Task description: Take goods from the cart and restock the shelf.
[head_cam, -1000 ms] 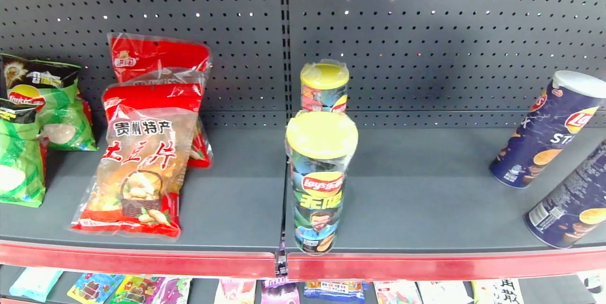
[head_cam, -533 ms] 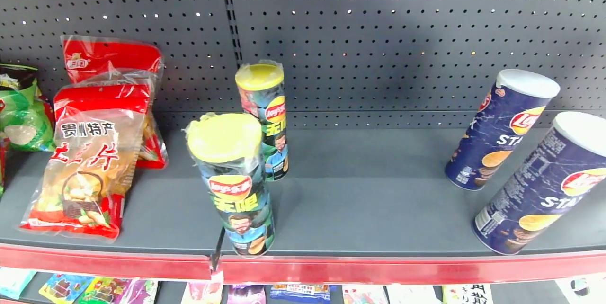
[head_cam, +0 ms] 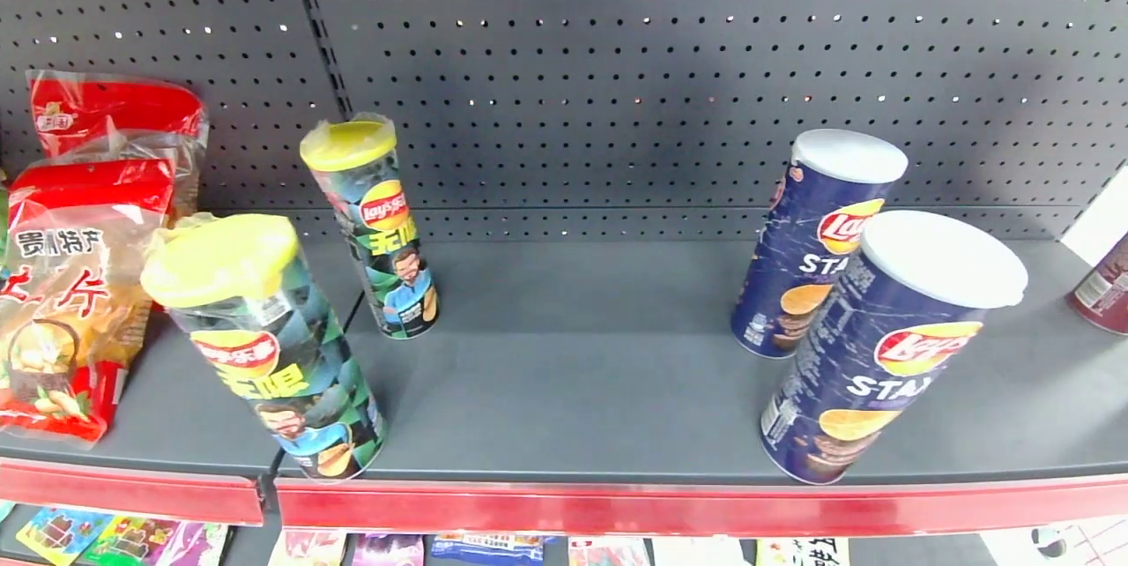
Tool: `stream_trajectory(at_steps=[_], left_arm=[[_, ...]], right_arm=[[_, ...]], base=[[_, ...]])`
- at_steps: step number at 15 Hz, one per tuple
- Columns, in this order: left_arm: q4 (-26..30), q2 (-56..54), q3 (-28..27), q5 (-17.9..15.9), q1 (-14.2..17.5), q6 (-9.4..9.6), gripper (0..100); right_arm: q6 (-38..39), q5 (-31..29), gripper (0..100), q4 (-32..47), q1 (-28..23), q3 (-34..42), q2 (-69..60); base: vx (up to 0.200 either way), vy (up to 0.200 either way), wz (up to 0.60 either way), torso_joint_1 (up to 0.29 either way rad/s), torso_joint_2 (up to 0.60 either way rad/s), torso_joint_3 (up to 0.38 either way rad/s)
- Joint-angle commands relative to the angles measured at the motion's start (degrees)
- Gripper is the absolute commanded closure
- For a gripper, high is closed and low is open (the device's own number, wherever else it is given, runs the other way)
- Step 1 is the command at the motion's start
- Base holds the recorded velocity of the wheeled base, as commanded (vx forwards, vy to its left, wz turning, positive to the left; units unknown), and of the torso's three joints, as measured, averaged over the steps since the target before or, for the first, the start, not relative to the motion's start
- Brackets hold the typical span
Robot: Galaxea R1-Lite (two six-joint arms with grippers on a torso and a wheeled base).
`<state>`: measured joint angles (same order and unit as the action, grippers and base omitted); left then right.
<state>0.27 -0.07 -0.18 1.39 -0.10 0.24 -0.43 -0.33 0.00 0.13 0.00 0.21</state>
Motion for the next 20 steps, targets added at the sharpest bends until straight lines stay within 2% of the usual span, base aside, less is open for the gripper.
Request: stream_trajectory(at_steps=[1, 3, 8, 12, 20], left_arm=[[0.1, 0.1, 0.0, 0.0, 0.0, 0.02, 0], [0.0, 0.1, 0.0, 0.1, 0.0, 0.02, 0], [0.0, 0.1, 0.0, 0.0, 0.0, 0.02, 0], [0.0, 0.1, 0.0, 0.0, 0.0, 0.02, 0], [0.0, 0.1, 0.0, 0.0, 0.0, 0.02, 0]], right_arm=[[0.0, 0.0, 0, 0.0, 0.0, 0.0, 0.1], [0.0, 0.8, 0, 0.0, 0.0, 0.0, 0.1], [0.0, 0.8, 0, 0.0, 0.0, 0.0, 0.1], [0.0, 0.8, 0, 0.0, 0.0, 0.0, 0.1], [0.1, 0.7, 0, 0.0, 0.0, 0.0, -0.1]], base=[[0.0, -0.2, 0.0, 0.002, 0.0, 0.002], [0.0, -0.2, 0.0, 0.002, 0.0, 0.005], [0.0, 0.0, 0.0, 0.0, 0.0, 0.0], [-0.2, 0.0, 0.0, 0.005, 0.0, -0.001], [0.0, 0.0, 0.0, 0.0, 0.0, 0.0]])
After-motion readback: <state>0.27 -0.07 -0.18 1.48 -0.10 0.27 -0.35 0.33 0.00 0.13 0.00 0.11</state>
